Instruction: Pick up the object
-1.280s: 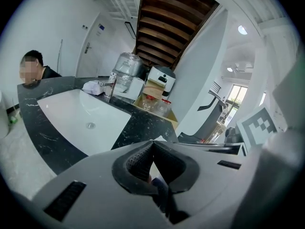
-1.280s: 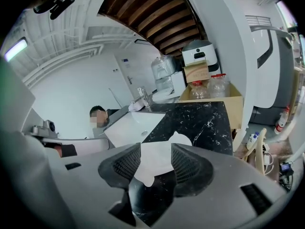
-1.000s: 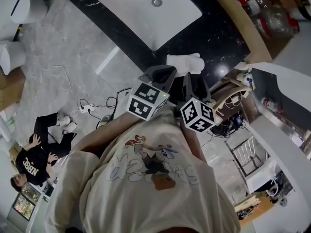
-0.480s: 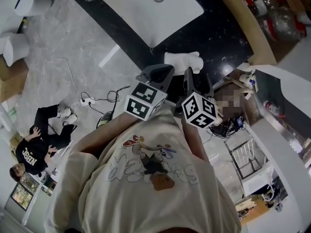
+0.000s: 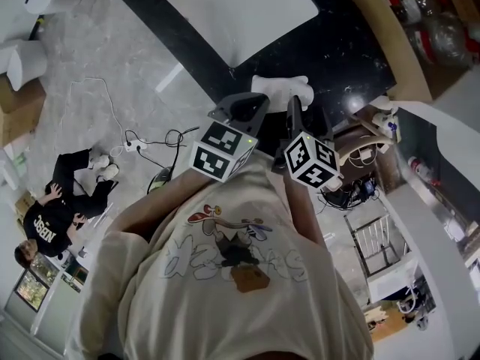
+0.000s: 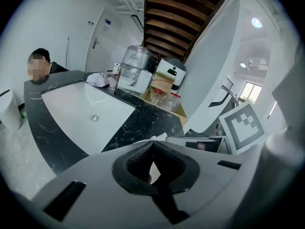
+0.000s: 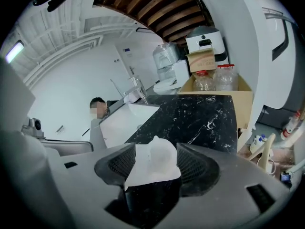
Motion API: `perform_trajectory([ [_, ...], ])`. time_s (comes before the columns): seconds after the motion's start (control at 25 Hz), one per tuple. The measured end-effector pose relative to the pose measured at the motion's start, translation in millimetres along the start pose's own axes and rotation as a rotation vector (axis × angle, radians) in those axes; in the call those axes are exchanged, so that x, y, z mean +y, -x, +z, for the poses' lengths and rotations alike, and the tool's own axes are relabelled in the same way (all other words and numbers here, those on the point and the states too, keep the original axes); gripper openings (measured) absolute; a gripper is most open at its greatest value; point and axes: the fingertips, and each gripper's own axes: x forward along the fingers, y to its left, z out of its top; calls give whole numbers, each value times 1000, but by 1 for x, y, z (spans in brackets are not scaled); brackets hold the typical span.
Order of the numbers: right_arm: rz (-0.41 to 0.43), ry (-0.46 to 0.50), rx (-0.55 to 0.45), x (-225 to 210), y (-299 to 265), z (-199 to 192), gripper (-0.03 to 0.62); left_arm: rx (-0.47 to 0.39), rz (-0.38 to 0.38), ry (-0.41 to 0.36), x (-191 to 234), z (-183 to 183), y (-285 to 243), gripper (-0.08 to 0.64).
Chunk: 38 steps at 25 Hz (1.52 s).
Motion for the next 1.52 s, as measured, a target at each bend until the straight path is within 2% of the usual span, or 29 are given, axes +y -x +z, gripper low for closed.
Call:
perform_trajectory([
  [0.68,54,61,133,-13,-32,-16,255,46,70,80,17,-12,-21,14],
  [1.2,75,126,212,-14,-54,-20,255,31,93,116,24,-7,-27,14],
  [1.52,78,80,234,-18,-58,-23,256,24,96,129,27,-5,-29,14],
])
